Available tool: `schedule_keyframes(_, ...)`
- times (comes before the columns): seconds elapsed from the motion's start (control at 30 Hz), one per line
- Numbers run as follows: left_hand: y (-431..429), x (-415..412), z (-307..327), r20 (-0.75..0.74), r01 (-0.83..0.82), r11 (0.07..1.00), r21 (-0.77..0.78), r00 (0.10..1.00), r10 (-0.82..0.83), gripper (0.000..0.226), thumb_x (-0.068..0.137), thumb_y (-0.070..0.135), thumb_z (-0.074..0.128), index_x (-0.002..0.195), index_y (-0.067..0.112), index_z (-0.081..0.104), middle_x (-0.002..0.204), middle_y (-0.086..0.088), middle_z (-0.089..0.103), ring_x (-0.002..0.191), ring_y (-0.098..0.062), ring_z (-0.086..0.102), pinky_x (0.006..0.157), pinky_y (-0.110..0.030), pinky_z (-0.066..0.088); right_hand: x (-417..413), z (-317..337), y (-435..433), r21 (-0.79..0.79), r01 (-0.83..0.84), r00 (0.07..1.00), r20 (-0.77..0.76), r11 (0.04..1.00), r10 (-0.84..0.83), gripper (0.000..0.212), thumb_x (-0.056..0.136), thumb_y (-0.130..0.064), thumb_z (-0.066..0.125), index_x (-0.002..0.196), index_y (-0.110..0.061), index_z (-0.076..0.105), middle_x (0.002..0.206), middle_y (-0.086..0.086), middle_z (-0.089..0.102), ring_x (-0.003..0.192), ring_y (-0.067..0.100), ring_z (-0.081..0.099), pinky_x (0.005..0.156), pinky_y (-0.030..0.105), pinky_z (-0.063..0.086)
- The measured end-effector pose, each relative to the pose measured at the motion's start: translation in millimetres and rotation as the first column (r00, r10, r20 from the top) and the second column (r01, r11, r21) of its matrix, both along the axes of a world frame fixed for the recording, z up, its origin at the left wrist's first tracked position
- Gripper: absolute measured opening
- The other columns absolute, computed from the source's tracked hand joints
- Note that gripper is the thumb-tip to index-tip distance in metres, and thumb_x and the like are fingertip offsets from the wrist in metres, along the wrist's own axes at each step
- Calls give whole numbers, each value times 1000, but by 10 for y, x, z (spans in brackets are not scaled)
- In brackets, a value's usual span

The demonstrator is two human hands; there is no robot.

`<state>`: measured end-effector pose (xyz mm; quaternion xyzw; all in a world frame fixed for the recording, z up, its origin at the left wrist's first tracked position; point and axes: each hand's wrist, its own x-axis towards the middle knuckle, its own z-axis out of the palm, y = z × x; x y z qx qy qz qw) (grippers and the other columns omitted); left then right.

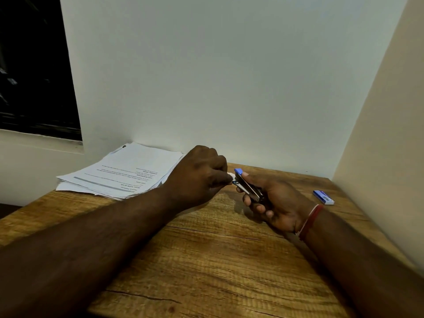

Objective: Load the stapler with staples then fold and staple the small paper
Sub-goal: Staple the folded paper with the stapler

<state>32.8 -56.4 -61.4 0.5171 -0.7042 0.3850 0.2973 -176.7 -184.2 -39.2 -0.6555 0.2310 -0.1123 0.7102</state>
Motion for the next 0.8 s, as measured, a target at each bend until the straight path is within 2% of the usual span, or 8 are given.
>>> schedule_keyframes(0.17, 5, -35, 11, -10, 12, 1000, -29, 1000, -13, 13, 102, 27, 83, 90, 24, 88, 84, 5, 72, 76, -26, 63, 75, -47, 47, 13, -30, -33, -46, 21, 1000, -12, 999, -22, 37, 106, -42, 66, 111, -5, 68, 71, 9, 62, 39, 9, 44, 31, 16, 27)
schedule_keyframes(0.33, 21, -70, 26, 9, 23, 999, -32, 1000, -23, 11, 101, 27, 84, 92, 23, 88, 85, 4, 74, 77, -27, 64, 77, -43, 45, 35, -62, -64, -49, 18, 1000, 0, 999, -18, 38, 103, -45, 70, 105, -6, 70, 67, 7, 58, 38, 9, 40, 32, 18, 23)
schedule_keyframes(0.8, -5, -77, 19, 36, 19, 998, -54, 999, -17, 15, 105, 27, 79, 93, 22, 88, 84, 2, 73, 77, -30, 64, 78, -49, 48, 45, -55, -43, -30, 36, 999, 22, 999, -35, 38, 102, -44, 69, 106, -6, 69, 59, 4, 52, 35, 9, 35, 36, 19, 20)
